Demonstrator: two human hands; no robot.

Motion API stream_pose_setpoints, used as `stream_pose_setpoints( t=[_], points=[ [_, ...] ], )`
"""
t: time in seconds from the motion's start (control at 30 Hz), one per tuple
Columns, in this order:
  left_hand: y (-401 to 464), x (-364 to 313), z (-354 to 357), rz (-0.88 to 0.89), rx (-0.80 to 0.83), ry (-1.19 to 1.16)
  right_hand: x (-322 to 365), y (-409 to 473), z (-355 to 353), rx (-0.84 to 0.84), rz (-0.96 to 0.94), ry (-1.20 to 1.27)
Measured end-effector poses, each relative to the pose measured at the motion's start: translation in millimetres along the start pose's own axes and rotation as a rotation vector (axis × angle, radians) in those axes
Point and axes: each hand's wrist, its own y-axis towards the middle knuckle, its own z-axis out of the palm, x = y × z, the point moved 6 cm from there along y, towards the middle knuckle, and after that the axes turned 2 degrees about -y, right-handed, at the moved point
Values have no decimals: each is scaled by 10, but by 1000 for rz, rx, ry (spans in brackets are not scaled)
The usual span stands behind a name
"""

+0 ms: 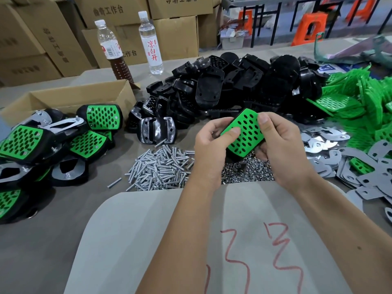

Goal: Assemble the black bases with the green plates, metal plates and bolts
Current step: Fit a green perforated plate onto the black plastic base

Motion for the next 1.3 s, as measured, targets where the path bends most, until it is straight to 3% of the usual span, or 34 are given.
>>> stream_pose_setpoints(
  t=[0.2, 0.37, 0.57, 0.9, 1.3],
  points=[
    [17, 6, 29, 69, 49, 96, 47, -27, 42, 46, -15, -30],
    [22, -6, -59, 19, -76, -53, -10, 13, 32, 39, 37, -64],
    [11, 14, -49, 48, -178, -71, 24, -5, 96, 102, 13, -22],
    [30, 54, -35, -29, -56, -121, -24, 32, 15, 102, -4, -37],
    [17, 48, -79, 67, -216, -88, -78, 42, 65, 73, 38, -9]
  ],
)
